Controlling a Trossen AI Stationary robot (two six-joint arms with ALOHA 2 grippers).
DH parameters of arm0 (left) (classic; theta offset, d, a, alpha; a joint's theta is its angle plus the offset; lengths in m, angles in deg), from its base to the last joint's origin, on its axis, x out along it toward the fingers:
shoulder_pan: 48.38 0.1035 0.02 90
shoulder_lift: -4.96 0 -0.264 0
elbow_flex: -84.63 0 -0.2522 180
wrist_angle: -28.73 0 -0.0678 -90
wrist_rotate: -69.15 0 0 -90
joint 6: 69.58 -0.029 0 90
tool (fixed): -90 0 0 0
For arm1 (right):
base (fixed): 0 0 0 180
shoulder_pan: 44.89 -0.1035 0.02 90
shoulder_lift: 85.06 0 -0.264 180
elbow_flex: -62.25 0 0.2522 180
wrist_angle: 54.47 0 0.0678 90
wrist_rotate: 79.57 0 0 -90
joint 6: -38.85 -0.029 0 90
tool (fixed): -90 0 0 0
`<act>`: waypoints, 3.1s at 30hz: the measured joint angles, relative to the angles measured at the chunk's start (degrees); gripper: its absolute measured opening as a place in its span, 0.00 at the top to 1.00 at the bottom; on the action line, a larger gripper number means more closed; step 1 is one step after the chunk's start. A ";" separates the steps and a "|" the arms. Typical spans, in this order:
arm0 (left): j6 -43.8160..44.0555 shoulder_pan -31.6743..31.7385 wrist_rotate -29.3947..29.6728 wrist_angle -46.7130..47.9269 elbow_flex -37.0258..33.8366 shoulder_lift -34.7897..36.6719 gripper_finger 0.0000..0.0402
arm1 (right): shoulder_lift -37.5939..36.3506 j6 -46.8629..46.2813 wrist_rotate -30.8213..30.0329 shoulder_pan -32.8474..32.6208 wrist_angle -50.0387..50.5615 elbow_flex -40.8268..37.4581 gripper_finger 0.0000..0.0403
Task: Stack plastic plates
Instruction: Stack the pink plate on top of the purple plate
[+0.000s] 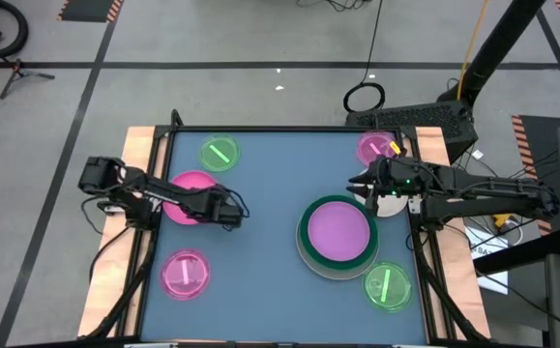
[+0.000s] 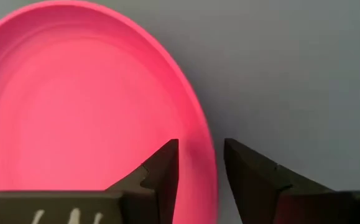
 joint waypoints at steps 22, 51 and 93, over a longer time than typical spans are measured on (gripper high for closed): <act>-34.76 -7.77 3.02 1.57 20.38 -0.06 0.97 | 0.00 1.22 -0.07 0.07 0.00 0.00 0.71; -80.48 -10.01 -14.64 -41.63 29.35 -13.14 0.97 | -4.49 4.47 -3.46 0.08 -3.46 0.07 0.71; -77.93 -6.84 -24.72 -45.25 29.38 -14.18 0.88 | -5.86 4.29 -2.73 0.02 -2.63 0.04 0.71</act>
